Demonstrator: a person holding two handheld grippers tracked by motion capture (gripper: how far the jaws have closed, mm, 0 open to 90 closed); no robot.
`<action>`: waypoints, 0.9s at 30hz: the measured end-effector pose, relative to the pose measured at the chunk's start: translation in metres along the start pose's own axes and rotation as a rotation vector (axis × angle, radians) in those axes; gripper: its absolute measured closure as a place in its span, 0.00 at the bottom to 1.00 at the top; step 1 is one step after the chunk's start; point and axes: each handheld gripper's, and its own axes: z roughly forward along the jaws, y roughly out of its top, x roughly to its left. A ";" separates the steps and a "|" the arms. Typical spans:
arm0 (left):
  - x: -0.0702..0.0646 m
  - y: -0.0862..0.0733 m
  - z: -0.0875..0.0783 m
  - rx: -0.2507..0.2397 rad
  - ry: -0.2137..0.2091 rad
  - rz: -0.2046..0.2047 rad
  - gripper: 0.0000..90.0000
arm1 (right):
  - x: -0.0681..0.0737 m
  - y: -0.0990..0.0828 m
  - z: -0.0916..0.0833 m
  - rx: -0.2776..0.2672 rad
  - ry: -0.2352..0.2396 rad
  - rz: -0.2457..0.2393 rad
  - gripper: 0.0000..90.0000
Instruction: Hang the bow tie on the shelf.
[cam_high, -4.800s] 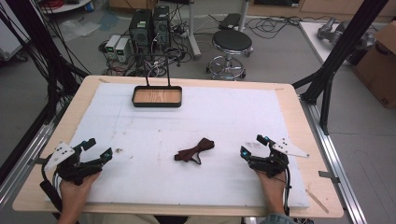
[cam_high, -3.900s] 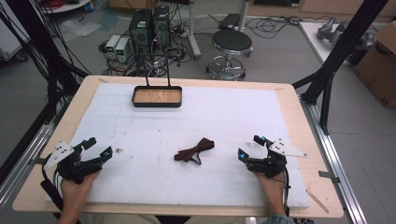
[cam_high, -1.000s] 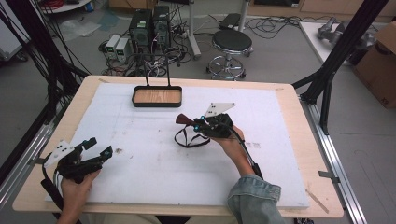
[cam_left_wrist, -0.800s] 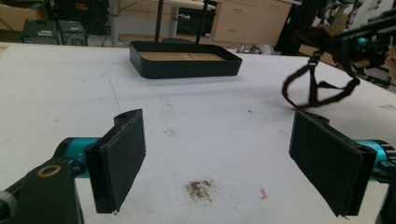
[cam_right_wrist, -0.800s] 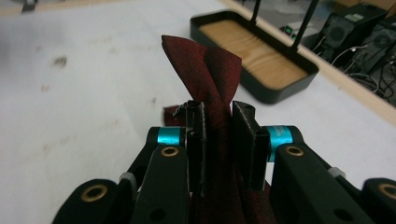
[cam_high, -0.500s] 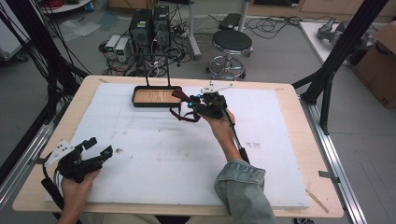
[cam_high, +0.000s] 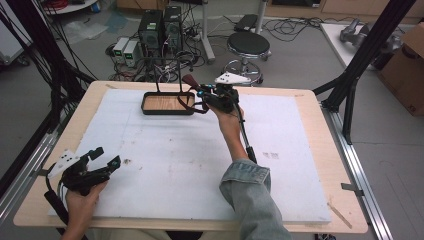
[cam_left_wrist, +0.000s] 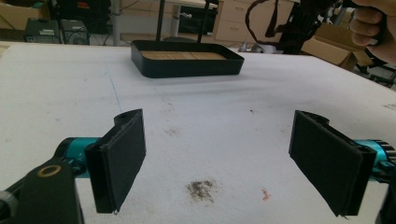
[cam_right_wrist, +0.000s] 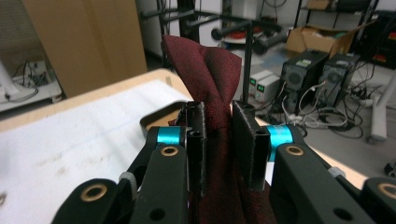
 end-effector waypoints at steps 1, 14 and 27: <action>0.000 0.000 0.000 0.002 -0.001 0.003 0.21 | 0.000 0.001 0.002 -0.010 -0.001 0.001 0.84; 0.001 0.000 0.000 0.006 -0.003 -0.003 0.21 | -0.008 0.018 0.020 -0.085 -0.041 0.001 0.83; 0.001 0.000 0.000 0.004 -0.006 -0.003 0.21 | -0.020 0.028 0.029 -0.142 -0.092 0.042 0.83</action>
